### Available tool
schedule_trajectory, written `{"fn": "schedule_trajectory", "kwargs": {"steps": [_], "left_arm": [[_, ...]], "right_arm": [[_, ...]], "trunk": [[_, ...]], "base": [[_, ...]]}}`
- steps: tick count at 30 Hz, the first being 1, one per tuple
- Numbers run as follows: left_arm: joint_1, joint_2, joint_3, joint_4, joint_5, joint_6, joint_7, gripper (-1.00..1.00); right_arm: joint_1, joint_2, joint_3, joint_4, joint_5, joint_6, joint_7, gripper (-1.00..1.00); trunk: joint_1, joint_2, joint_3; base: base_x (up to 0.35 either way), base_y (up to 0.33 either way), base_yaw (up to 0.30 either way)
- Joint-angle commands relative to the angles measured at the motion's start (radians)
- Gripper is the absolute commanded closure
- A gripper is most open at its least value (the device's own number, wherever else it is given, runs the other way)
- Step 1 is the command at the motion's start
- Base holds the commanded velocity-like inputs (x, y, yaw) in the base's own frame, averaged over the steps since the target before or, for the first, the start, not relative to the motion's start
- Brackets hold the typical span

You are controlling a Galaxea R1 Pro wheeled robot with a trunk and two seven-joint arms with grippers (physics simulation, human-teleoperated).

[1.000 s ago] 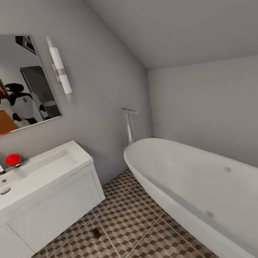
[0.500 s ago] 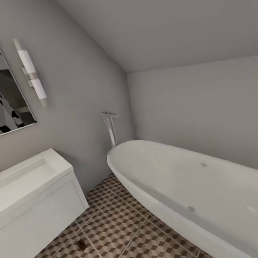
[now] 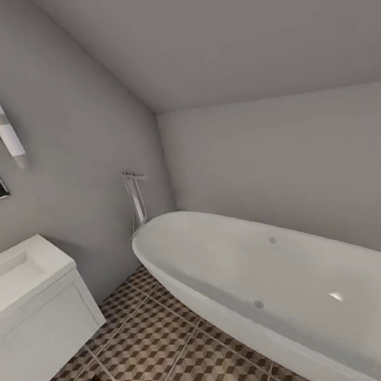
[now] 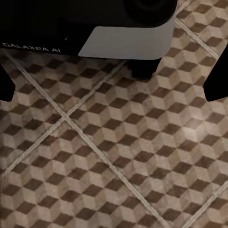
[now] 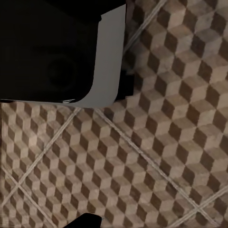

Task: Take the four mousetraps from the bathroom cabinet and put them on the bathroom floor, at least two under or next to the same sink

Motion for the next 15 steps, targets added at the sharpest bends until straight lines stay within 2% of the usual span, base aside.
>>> {"fn": "schedule_trajectory", "kwargs": {"steps": [1, 15], "left_arm": [[0.0, 0.0, -0.008, 0.0, 0.008, -0.003, 0.003, -1.0], [0.0, 0.0, -0.008, 0.0, 0.008, -0.003, 0.003, -1.0]], "right_arm": [[-0.002, 0.0, -0.007, 0.002, 0.006, 0.001, -0.003, -1.0], [0.013, 0.003, -0.007, 0.002, -0.057, -0.008, 0.024, -1.0]], "trunk": [[0.0, -0.001, -0.001], [0.0, -0.001, -0.001]], "base": [[0.0, 0.0, -0.296], [0.0, 0.0, -0.297]]}}
